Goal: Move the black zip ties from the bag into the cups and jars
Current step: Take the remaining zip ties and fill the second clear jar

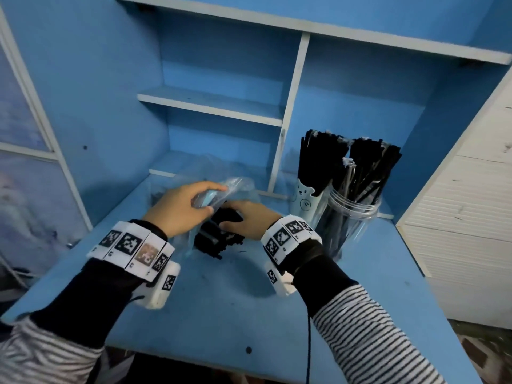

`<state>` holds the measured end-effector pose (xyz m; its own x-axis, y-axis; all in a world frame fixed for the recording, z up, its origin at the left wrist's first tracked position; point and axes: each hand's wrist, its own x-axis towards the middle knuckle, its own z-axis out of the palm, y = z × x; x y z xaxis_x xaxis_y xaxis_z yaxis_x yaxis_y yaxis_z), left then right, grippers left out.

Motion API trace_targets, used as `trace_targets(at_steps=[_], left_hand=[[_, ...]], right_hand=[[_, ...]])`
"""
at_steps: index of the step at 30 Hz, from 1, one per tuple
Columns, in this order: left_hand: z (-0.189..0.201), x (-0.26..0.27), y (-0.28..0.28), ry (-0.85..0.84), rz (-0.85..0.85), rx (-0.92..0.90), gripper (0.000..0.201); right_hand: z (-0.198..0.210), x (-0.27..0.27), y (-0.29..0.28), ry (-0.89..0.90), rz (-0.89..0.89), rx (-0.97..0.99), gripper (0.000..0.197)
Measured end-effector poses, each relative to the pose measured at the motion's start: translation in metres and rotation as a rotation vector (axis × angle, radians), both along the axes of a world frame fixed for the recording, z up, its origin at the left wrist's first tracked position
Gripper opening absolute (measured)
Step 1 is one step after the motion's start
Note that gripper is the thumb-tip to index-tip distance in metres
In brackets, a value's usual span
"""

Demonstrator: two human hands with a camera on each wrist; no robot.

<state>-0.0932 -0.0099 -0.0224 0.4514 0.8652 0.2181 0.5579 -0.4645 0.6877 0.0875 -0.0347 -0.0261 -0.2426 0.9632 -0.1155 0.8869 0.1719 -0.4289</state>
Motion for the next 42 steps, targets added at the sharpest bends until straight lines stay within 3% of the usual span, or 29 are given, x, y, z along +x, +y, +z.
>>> trace_targets(at_steps=[9,26,38,42], left_hand=[[0.004,0.008,-0.001,-0.215,0.098,0.02,0.038],[0.009,0.005,-0.005,-0.237,0.126,-0.016,0.039],[0.0,0.003,-0.01,-0.239,0.153,-0.025,0.037],[-0.003,0.011,-0.016,-0.191,0.214,0.128,0.035]], right_hand=[[-0.015,-0.002,0.015,-0.033,-0.092,0.056,0.062],[-0.017,0.001,0.018,0.175,-0.112,0.275,0.032],[0.003,0.024,-0.012,0.342,-0.175,0.257,0.029],[0.019,0.042,-0.031,0.313,-0.171,0.231,0.027]])
